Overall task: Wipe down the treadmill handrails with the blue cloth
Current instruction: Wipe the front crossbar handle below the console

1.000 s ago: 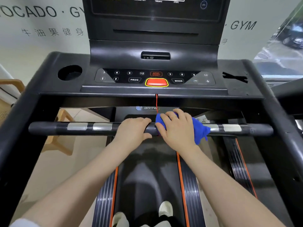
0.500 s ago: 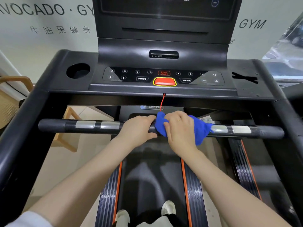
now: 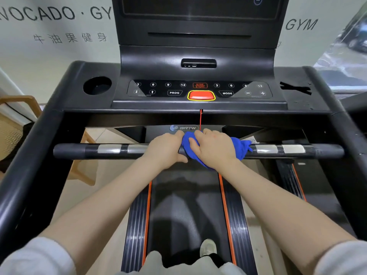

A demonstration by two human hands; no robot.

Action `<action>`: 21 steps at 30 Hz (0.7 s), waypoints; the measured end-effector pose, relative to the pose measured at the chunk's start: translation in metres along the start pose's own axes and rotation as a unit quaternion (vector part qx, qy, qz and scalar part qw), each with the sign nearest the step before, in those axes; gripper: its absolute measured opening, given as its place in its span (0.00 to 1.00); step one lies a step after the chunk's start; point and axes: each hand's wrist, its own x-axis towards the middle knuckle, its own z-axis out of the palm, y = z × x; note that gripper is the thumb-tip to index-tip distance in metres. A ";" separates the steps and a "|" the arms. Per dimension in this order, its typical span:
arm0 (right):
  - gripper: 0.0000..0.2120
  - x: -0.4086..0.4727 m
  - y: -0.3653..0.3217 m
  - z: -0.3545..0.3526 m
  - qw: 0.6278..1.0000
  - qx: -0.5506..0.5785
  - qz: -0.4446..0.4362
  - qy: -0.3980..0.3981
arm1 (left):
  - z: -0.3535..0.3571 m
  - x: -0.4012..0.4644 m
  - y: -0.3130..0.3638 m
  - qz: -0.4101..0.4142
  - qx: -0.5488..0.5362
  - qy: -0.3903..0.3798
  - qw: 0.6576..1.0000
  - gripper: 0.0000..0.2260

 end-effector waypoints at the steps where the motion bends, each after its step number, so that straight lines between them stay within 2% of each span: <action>1: 0.18 0.003 0.000 0.001 1.000 0.016 0.017 -0.012 | 0.000 0.000 0.000 0.000 -0.002 0.003 1.000 0.26; 3: 0.18 0.013 0.001 0.001 0.996 0.052 0.069 -0.032 | 0.001 -0.001 -0.001 0.001 -0.009 0.007 1.000 0.26; 5: 0.20 0.025 0.003 -0.005 0.977 0.109 0.172 -0.066 | 0.002 -0.003 -0.002 0.001 -0.019 0.009 1.000 0.26; 6: 0.21 0.031 0.005 -0.008 0.959 0.156 0.230 -0.057 | 0.003 -0.004 -0.002 0.002 -0.022 0.012 1.000 0.26; 8: 0.22 0.033 0.010 -0.013 0.912 0.240 0.332 -0.007 | 0.005 -0.004 -0.002 0.002 -0.026 0.018 1.000 0.26; 10: 0.21 0.020 0.021 -0.020 0.882 0.272 0.377 0.079 | 0.006 -0.003 -0.002 -0.003 -0.028 0.018 0.999 0.25; 11: 0.19 0.008 0.026 -0.025 0.884 0.266 0.366 0.118 | 0.006 -0.003 -0.001 -0.005 -0.027 0.019 0.999 0.24; 13: 0.20 -0.019 0.029 -0.028 0.922 0.214 0.265 0.182 | 0.005 -0.003 0.000 -0.004 -0.019 0.019 1.000 0.23; 14: 0.21 -0.030 0.026 -0.023 0.950 0.174 0.188 0.181 | 0.005 -0.003 0.001 -0.003 -0.017 0.023 1.000 0.21; 16: 0.23 -0.046 0.011 -0.003 0.988 0.078 0.065 0.118 | 0.005 -0.003 0.000 -0.003 -0.018 0.032 0.999 0.20; 19: 0.28 -0.043 -0.002 0.014 0.997 -0.031 0.053 0.038 | 0.006 -0.004 0.000 -0.002 -0.021 0.036 0.999 0.19; 21: 0.24 -0.030 0.007 0.014 0.996 -0.056 0.048 0.056 | 0.007 -0.004 0.000 -0.003 -0.019 0.034 0.999 0.19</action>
